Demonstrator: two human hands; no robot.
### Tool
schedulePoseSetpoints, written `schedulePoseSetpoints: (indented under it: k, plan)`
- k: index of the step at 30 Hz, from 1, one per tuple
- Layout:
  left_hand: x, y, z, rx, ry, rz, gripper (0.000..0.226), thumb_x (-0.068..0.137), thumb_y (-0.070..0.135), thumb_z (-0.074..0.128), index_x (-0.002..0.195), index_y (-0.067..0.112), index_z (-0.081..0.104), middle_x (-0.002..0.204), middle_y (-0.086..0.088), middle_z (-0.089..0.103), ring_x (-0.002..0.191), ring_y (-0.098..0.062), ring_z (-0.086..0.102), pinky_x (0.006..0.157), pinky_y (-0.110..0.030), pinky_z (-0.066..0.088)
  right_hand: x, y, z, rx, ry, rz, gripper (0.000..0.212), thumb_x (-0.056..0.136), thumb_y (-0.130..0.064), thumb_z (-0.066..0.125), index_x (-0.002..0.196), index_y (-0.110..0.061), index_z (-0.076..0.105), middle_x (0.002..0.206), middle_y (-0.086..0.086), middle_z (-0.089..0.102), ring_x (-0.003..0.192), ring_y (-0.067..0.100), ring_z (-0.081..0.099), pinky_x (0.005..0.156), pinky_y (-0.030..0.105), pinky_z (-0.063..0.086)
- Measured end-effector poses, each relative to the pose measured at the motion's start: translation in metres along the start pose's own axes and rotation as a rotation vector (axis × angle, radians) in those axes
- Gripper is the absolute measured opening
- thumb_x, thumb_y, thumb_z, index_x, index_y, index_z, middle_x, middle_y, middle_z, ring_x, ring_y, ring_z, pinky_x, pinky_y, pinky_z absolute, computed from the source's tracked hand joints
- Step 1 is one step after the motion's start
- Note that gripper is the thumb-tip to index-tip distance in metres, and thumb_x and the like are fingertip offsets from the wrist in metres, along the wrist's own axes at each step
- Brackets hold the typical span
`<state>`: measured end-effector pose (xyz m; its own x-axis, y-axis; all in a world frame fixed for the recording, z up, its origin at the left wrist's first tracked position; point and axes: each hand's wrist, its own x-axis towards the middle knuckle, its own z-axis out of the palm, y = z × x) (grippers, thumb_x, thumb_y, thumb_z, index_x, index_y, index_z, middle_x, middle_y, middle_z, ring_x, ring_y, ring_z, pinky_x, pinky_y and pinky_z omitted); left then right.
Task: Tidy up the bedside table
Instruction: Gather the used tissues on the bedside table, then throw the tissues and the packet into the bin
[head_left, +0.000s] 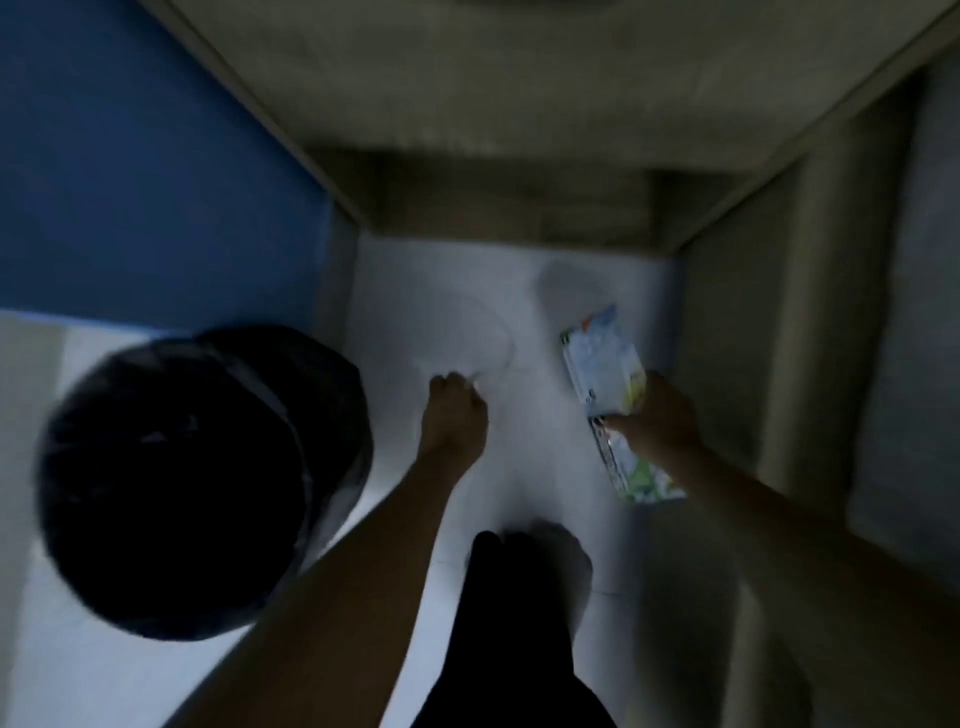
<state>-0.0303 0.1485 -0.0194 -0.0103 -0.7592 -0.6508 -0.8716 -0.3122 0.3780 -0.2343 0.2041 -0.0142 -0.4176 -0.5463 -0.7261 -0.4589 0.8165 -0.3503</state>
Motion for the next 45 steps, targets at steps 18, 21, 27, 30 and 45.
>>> schedulePoseSetpoints:
  k: [18, 21, 27, 30, 45]
  plan:
    - [-0.210, 0.300, -0.423, -0.149, 0.138, 0.196, 0.025, 0.089, 0.005, 0.048, 0.111, 0.002, 0.059, 0.104, -0.017, 0.068, 0.104, -0.034, 0.063, 0.082, -0.033, 0.046, -0.260, -0.291, -0.435, 0.083, 0.191, -0.160, 0.068, 0.063, -0.028, 0.086, 0.116, -0.008, 0.048, 0.113, 0.012, 0.063, 0.097, 0.028, 0.060, 0.064, 0.026, 0.043]
    - [-0.206, 0.337, -0.473, -0.209, 0.230, 0.242, 0.030, 0.091, 0.007, 0.049, 0.119, 0.008, 0.059, 0.115, -0.014, 0.067, 0.110, -0.032, 0.061, 0.086, -0.035, 0.047, -0.257, -0.326, -0.459, 0.170, 0.262, -0.194, 0.068, 0.062, -0.023, 0.086, 0.114, -0.008, 0.044, 0.111, 0.013, 0.062, 0.101, 0.034, 0.061, 0.073, 0.033, 0.047]
    - [-0.157, 0.382, -0.499, -0.385, 0.333, 0.201, 0.027, 0.091, 0.007, 0.048, 0.115, 0.012, 0.061, 0.112, -0.011, 0.068, 0.106, -0.030, 0.063, 0.082, -0.034, 0.050, -0.192, -0.367, -0.480, 0.228, 0.301, -0.170, 0.071, 0.065, -0.016, 0.085, 0.118, -0.004, 0.040, 0.112, 0.019, 0.062, 0.100, 0.040, 0.061, 0.072, 0.039, 0.050]
    - [-0.126, 0.399, -0.495, -0.376, 0.282, 0.139, 0.020, 0.094, 0.006, 0.046, 0.107, 0.006, 0.060, 0.101, -0.007, 0.066, 0.093, -0.021, 0.063, 0.069, -0.025, 0.039, -0.147, -0.378, -0.481, 0.242, 0.281, -0.126, 0.072, 0.066, -0.017, 0.084, 0.121, -0.005, 0.038, 0.113, 0.021, 0.062, 0.097, 0.039, 0.063, 0.069, 0.040, 0.053]
    - [-0.009, 0.383, -0.427, -0.415, 0.185, -0.090, 0.033, 0.097, 0.008, 0.043, 0.130, 0.010, 0.049, 0.128, -0.014, 0.060, 0.117, -0.030, 0.057, 0.084, -0.028, 0.042, 0.013, -0.383, -0.425, 0.176, 0.205, -0.002, 0.077, 0.071, -0.015, 0.081, 0.132, -0.005, 0.035, 0.128, 0.022, 0.054, 0.113, 0.042, 0.056, 0.083, 0.045, 0.052]
